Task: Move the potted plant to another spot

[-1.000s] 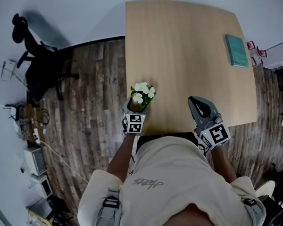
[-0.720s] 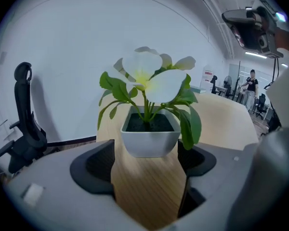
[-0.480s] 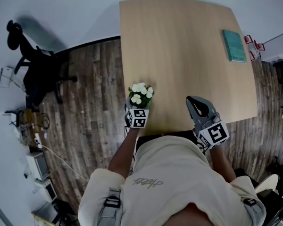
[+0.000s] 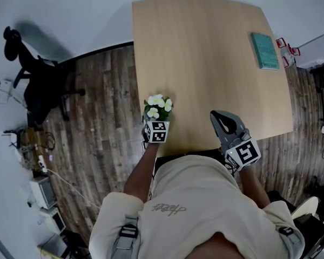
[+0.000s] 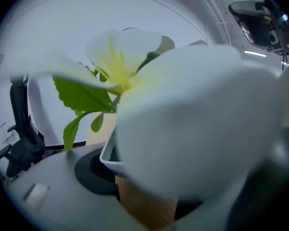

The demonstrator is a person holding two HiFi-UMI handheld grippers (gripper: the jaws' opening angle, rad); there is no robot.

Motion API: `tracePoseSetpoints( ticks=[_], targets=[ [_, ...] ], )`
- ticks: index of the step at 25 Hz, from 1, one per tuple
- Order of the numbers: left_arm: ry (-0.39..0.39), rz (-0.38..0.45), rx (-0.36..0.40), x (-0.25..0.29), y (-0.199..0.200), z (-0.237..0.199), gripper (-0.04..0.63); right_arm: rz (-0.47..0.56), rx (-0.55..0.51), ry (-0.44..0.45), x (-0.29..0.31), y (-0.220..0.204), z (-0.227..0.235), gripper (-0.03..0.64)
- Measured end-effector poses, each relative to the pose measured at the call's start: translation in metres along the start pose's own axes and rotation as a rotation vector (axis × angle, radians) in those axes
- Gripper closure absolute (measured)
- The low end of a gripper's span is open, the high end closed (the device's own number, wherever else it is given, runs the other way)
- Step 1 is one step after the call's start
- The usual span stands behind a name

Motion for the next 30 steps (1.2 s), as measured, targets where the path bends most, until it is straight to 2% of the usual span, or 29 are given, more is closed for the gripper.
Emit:
tracePoseSetpoints(
  ticks=[9,13,23,30],
  targets=[
    [-0.028,0.008,0.013,-0.005,0.000,0.002,0.238,0.004,0.006,0.003,0.003,0.000,0.003,0.614],
    [-0.017,-0.009,0.002,-0.013,0.009,0.000,0.238,0.004,0.002,0.008,0.005,0.000,0.007,0.614],
    [-0.024,0.072,0.000,-0.042,0.092,-0.005,0.238,0.046,0.030,-0.009,0.007,-0.004,0.018,0.615],
    [-0.043,0.160,-0.069,-0.083,0.145,0.003,0.238,0.085,0.056,-0.013,0.014,0.000,0.025,0.614]
  ],
)
Point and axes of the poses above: the fingertips, and each gripper's own axes: x forward along the fingers, z to its right, y out of its top, the point moved 4 cm from there along -x, backward along the fingers, and after that the axes turned 8 degrees about z, right-handed, at the moved point
